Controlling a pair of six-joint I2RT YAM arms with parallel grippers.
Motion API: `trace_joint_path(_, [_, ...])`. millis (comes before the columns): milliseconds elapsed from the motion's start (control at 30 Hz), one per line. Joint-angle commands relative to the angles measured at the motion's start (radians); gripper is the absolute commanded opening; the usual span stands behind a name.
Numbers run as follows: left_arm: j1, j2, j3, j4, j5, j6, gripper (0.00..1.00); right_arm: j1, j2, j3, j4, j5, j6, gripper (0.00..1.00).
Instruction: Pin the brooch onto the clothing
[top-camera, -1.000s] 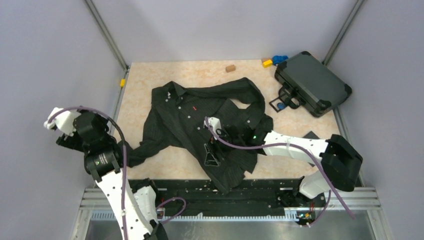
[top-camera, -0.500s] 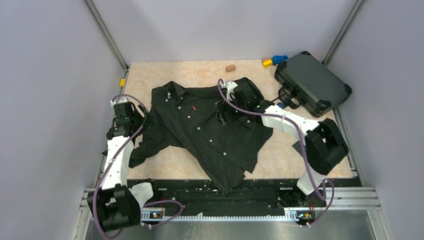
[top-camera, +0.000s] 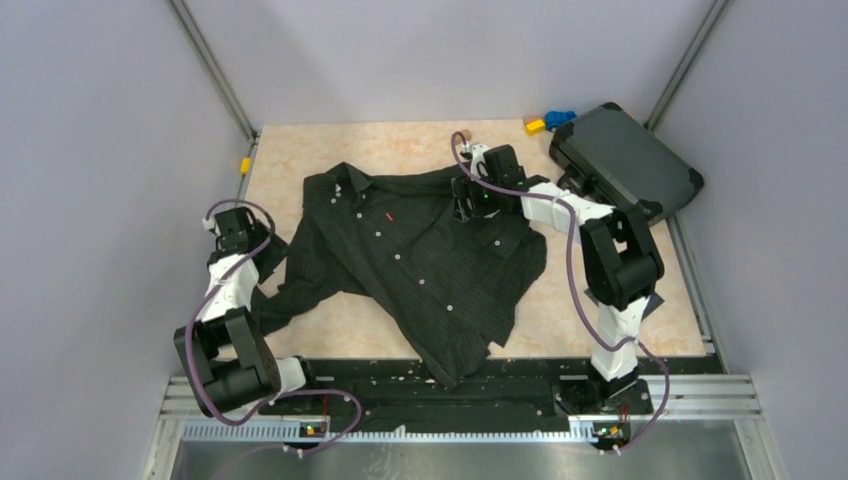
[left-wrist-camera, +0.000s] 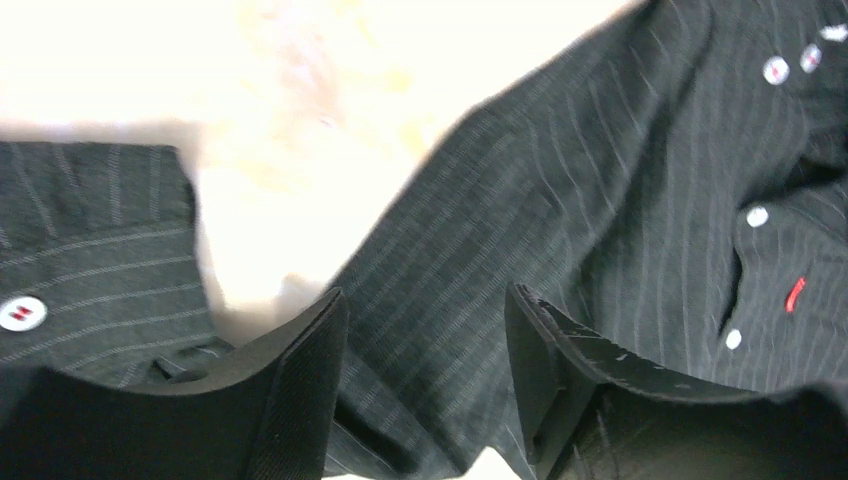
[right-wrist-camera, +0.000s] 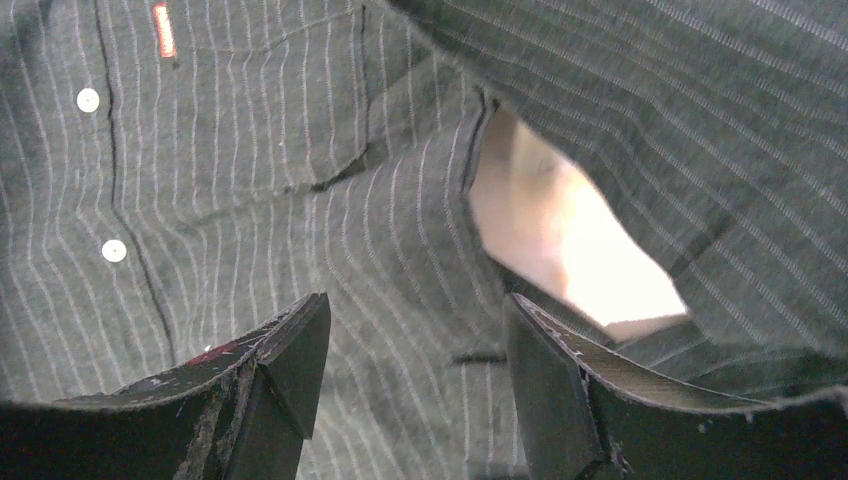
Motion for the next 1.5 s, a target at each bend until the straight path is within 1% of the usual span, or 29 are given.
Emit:
trace_joint_path(0, [0.030, 0.072, 0.024, 0.062, 0.069, -0.017, 0.60, -0.011, 0.075, 0.108, -0.005, -0.060, -0.054, 0.67])
trace_joint_path(167, [0.028, 0.149, 0.046, 0.078, 0.110, -0.012, 0.62, -0.015, 0.143, 0.164, -0.008, -0.045, -0.063, 0.68])
trace_joint_path(233, [0.026, 0.170, 0.052, 0.083, 0.107, -0.011, 0.64, -0.020, 0.163, 0.174, -0.006, -0.048, -0.061, 0.64])
trace_joint_path(267, [0.024, 0.180, 0.054, 0.085, 0.103, -0.011, 0.64, -0.021, 0.168, 0.177, -0.004, -0.046, -0.060, 0.59])
trace_joint_path(433, [-0.004, 0.246, 0.081, 0.094, 0.089, -0.013, 0.62, -0.034, 0.165, 0.170, 0.020, -0.025, -0.039, 0.24])
trace_joint_path(467, [-0.016, 0.261, 0.087, 0.094, 0.074, -0.012, 0.61, -0.036, 0.165, 0.169, 0.024, -0.022, -0.035, 0.18])
trace_joint_path(500, [-0.026, 0.279, 0.096, 0.093, 0.058, -0.011, 0.59, -0.038, 0.165, 0.168, 0.026, -0.019, -0.034, 0.12])
trace_joint_path(533, [-0.033, 0.293, 0.102, 0.092, 0.044, -0.011, 0.54, -0.040, 0.165, 0.169, 0.027, -0.014, -0.032, 0.08])
trace_joint_path(633, [-0.042, 0.336, 0.121, 0.094, 0.029, -0.016, 0.39, -0.042, 0.165, 0.166, 0.032, 0.007, -0.031, 0.00])
trace_joint_path(700, [-0.042, 0.356, 0.134, 0.082, 0.006, -0.015, 0.17, -0.045, 0.165, 0.161, 0.040, 0.037, -0.029, 0.00])
trace_joint_path(767, [-0.041, 0.355, 0.140, 0.072, -0.034, -0.011, 0.00, -0.054, 0.165, 0.159, 0.053, 0.066, -0.015, 0.00])
trace_joint_path(900, [-0.037, 0.326, 0.146, 0.059, -0.140, 0.010, 0.00, -0.088, 0.169, 0.158, 0.103, 0.095, 0.020, 0.00])
trace_joint_path(967, [-0.029, 0.320, 0.147, 0.058, -0.163, 0.013, 0.00, -0.105, 0.189, 0.173, 0.114, 0.095, 0.026, 0.00])
trace_joint_path(1200, [-0.023, 0.326, 0.160, 0.052, -0.202, 0.031, 0.00, -0.144, 0.282, 0.287, 0.094, 0.115, 0.010, 0.00])
trace_joint_path(1300, [-0.029, 0.301, 0.162, 0.064, -0.152, 0.047, 0.00, -0.147, 0.310, 0.376, 0.028, 0.078, -0.024, 0.00])
trace_joint_path(1333, [-0.034, 0.291, 0.167, 0.058, -0.147, 0.056, 0.01, -0.147, 0.309, 0.392, 0.017, 0.062, -0.028, 0.09])
trace_joint_path(1367, [-0.049, 0.279, 0.185, 0.045, -0.149, 0.065, 0.07, -0.147, 0.298, 0.397, 0.007, 0.041, -0.038, 0.22])
trace_joint_path(1400, [-0.064, 0.264, 0.201, 0.026, -0.157, 0.074, 0.16, -0.146, 0.278, 0.392, 0.005, 0.019, -0.043, 0.35])
trace_joint_path(1433, [-0.083, 0.249, 0.218, 0.007, -0.168, 0.080, 0.27, -0.145, 0.254, 0.382, 0.006, 0.003, -0.045, 0.47])
trace_joint_path(1467, [-0.101, 0.234, 0.234, -0.014, -0.184, 0.084, 0.37, -0.141, 0.225, 0.366, 0.007, -0.012, -0.046, 0.56])
